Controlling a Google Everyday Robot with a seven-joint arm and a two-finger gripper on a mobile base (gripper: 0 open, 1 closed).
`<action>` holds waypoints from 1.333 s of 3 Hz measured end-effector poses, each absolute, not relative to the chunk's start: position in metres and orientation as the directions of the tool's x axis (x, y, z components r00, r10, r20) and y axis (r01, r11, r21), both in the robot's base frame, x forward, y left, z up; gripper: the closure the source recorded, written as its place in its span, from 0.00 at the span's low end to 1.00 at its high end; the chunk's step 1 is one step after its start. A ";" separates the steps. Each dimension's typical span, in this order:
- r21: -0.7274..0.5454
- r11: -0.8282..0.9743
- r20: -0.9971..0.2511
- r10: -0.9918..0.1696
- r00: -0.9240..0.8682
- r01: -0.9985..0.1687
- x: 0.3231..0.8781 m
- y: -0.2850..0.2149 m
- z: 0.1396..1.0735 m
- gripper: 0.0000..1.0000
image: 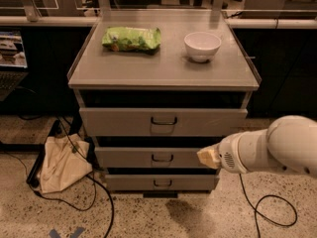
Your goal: Open middle drawer
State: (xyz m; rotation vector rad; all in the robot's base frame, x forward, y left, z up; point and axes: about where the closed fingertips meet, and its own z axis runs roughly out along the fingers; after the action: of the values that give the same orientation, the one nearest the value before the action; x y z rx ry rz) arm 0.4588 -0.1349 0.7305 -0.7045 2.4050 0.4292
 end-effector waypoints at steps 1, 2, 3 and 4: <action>0.233 0.836 -0.634 -0.256 -0.730 -0.496 0.440 -0.128 0.669 1.00; 0.294 0.856 -0.665 -0.136 -0.734 -0.425 0.446 -0.125 0.622 1.00; 0.286 0.885 -0.729 -0.048 -0.683 -0.367 0.488 -0.135 0.602 1.00; 0.263 0.907 -0.762 -0.014 -0.648 -0.329 0.503 -0.146 0.605 1.00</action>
Offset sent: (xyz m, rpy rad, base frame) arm 0.0879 -0.0564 -0.1158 0.2569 -0.4240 -0.5637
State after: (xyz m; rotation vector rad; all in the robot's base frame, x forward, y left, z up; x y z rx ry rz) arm 0.5026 -0.1461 0.6049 -0.2436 2.2355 0.4851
